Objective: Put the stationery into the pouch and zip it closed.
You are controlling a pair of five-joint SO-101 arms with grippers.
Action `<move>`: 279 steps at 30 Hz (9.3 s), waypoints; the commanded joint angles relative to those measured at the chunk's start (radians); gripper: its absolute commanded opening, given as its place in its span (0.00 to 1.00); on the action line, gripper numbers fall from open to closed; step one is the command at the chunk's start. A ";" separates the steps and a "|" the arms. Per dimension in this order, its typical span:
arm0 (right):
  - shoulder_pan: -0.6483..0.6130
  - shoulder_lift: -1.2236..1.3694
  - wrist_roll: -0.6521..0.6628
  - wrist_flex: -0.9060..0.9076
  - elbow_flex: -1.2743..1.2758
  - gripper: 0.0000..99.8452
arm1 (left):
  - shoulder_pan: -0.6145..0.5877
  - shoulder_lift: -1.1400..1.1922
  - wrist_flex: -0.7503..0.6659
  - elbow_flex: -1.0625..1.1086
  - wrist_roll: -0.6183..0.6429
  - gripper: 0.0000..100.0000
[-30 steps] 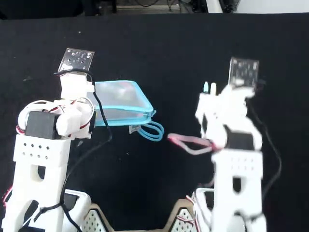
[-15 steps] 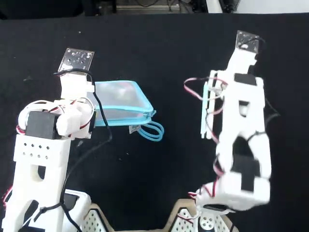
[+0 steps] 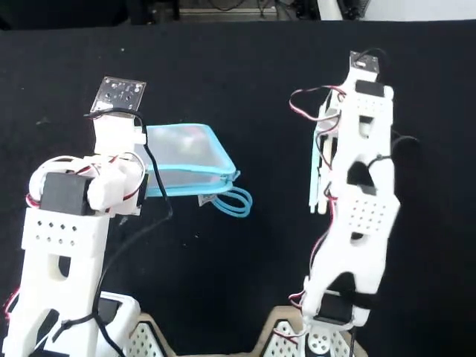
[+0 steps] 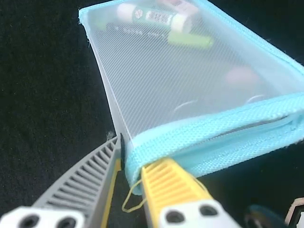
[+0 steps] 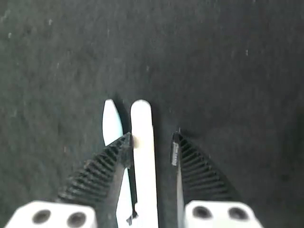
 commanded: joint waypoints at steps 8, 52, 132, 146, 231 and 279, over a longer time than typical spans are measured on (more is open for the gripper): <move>0.011 0.423 0.012 0.262 -0.751 0.12 | 0.015 -0.012 0.002 -0.007 0.000 0.03; -0.353 -0.944 0.288 -0.230 1.237 0.01 | 0.015 -0.012 0.003 -0.007 0.000 0.03; -0.942 -2.575 0.167 -1.246 2.204 0.01 | 0.015 -0.012 0.005 -0.005 0.005 0.03; -0.942 -2.577 0.161 -0.830 2.017 0.20 | 0.015 -0.012 0.005 -0.005 0.003 0.03; -0.097 0.199 0.147 0.387 -0.555 0.01 | 0.015 -0.012 0.003 0.016 0.002 0.03; -0.353 -0.727 0.336 -0.249 1.198 0.05 | 0.015 -0.012 0.005 0.030 0.000 0.03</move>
